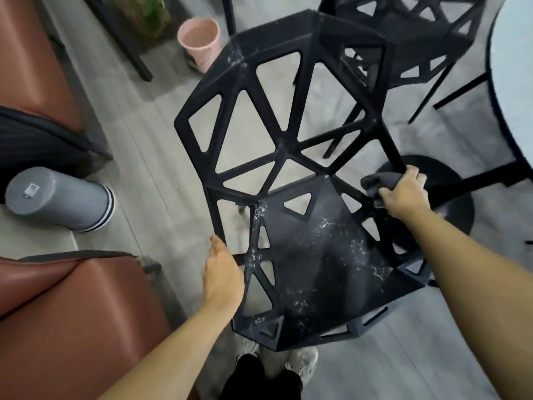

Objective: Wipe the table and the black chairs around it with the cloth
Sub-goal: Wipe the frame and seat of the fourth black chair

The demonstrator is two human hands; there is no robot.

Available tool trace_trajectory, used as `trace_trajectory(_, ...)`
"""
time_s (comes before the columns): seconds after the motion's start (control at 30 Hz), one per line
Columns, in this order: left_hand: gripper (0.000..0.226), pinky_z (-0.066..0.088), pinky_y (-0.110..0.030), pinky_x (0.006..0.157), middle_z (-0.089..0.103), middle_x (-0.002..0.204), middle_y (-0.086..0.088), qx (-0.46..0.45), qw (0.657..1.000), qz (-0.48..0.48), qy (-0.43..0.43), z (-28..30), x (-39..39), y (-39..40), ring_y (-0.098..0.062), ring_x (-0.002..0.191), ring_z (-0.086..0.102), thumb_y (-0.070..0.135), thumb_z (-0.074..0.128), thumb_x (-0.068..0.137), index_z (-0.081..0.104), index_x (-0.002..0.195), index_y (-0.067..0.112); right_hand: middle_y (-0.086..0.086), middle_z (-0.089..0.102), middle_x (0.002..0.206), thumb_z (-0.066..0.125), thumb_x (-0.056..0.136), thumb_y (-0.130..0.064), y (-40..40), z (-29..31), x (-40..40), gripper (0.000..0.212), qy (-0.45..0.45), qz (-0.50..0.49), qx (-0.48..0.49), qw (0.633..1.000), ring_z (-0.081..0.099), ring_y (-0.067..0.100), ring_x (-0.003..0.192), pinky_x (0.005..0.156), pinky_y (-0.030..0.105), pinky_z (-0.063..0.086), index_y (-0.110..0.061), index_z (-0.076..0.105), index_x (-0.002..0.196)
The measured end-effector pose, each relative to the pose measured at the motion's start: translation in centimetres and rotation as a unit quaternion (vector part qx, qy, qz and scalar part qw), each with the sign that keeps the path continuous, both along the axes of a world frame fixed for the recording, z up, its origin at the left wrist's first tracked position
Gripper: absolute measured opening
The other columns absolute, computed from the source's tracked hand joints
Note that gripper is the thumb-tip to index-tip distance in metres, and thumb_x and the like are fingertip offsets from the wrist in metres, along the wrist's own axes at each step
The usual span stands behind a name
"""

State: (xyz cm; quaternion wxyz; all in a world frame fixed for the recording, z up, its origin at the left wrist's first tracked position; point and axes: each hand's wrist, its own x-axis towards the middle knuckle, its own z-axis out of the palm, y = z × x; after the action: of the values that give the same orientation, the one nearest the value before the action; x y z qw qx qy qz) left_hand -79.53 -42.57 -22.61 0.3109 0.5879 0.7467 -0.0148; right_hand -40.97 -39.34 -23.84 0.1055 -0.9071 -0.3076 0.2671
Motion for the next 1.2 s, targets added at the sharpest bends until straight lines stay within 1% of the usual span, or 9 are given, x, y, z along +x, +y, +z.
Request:
trace_trajectory(0.1,0.057,0.06,-0.045,0.077,0.068,0.097,-0.015,0.036,0.996,-0.064,0.054,-0.5,1.2,0.7,-0.033,0.086,0.068,-0.011,0.047,0.091,0.036,0.146,-0.001,0.022,0.028,0.15,0.068,0.092,-0.026,-3.0,0.4,1.8,0.081,0.014,-0.038,-0.004,0.999,0.039,0.053,0.131,0.11,0.056,0.037,-0.009,0.02,0.154)
trace_trajectory(0.2,0.042,0.058,-0.045,0.07,0.068,0.087,-0.014,0.044,0.992,-0.093,0.071,0.0,2.7,1.4,-0.036,0.08,0.067,-0.008,0.043,0.093,0.046,0.133,0.003,0.021,0.027,0.151,0.068,0.092,-0.026,-6.1,0.4,3.2,0.082,0.02,-0.069,-0.011,0.997,0.038,0.051,0.133,0.11,0.056,0.038,-0.01,0.018,0.155)
trace_trajectory(0.33,0.034,0.056,-0.042,0.07,0.067,0.086,-0.015,0.058,0.986,-0.129,0.084,1.0,4.4,3.2,-0.036,0.08,0.066,-0.007,0.046,0.094,0.049,0.125,0.005,0.021,0.024,0.153,0.067,0.092,-0.026,-9.0,0.2,3.6,0.082,0.01,-0.102,-0.02,0.995,0.036,0.052,0.134,0.106,0.058,0.039,-0.011,0.016,0.155)
trace_trajectory(0.47,0.044,0.053,-0.044,0.07,0.066,0.083,-0.015,0.09,0.979,-0.166,0.082,0.9,4.1,5.8,-0.036,0.077,0.066,-0.006,0.045,0.094,0.046,0.137,0.001,0.023,0.025,0.151,0.067,0.094,-0.026,-10.3,-0.2,2.3,0.081,0.011,-0.124,-0.003,0.992,0.039,0.053,0.13,0.102,0.059,0.041,-0.007,0.016,0.154)
trace_trajectory(0.6,0.058,0.052,-0.043,0.069,0.066,0.086,-0.014,0.12,0.973,-0.187,0.067,-0.3,2.8,8.2,-0.033,0.076,0.063,-0.006,0.044,0.095,0.036,0.151,0.006,0.027,0.031,0.142,0.068,0.092,-0.023,-11.3,-0.7,-0.5,0.078,-0.004,-0.162,0.03,0.986,0.045,0.055,0.122,0.101,0.06,0.044,-0.004,0.021,0.151)
trace_trajectory(0.77,0.057,0.052,-0.046,0.071,0.068,0.096,-0.018,0.149,0.964,-0.218,0.029,-0.9,1.2,11.3,-0.037,0.077,0.062,-0.003,0.041,0.097,0.036,0.153,0.012,0.025,0.034,0.14,0.069,0.09,-0.026,-13.0,-1.4,-5.2,0.074,-0.039,-0.222,0.032,0.974,0.047,0.053,0.12,0.098,0.059,0.046,-0.007,0.026,0.148)
trace_trajectory(0.93,0.054,0.051,-0.05,0.072,0.069,0.095,-0.024,0.209,0.94,-0.271,-0.006,-1.2,0.3,12.5,-0.042,0.078,0.063,-0.002,0.044,0.097,0.04,0.15,0.005,0.024,0.034,0.141,0.066,0.092,-0.027,-14.3,-1.6,-8.5,0.071,-0.066,-0.263,0.028,0.962,0.048,0.05,0.121,0.096,0.054,0.045,-0.004,0.028,0.147)
trace_trajectory(1.1,0.05,0.045,-0.046,0.07,0.066,0.082,-0.019,0.244,0.931,-0.269,-0.044,-2.0,-0.3,11.8,-0.03,0.067,0.048,0.002,0.044,0.1,0.044,0.149,0.008,0.02,0.038,0.136,0.063,0.09,-0.033,-16.1,-1.3,-10.2,0.066,-0.083,-0.283,0.028,0.955,0.052,0.049,0.117,0.083,0.048,0.045,-0.005,0.033,0.141)
trace_trajectory(1.2,0.046,0.047,-0.051,0.076,0.07,0.091,-0.026,0.289,0.913,-0.28,-0.07,-3.1,-0.5,11.2,-0.043,0.078,0.06,0.003,0.045,0.099,0.048,0.145,0.007,0.022,0.039,0.133,0.064,0.091,-0.033,-17.6,-1.8,-10.8,0.061,-0.094,-0.293,0.034,0.951,0.053,0.05,0.114,0.08,0.046,0.043,-0.002,0.035,0.135)
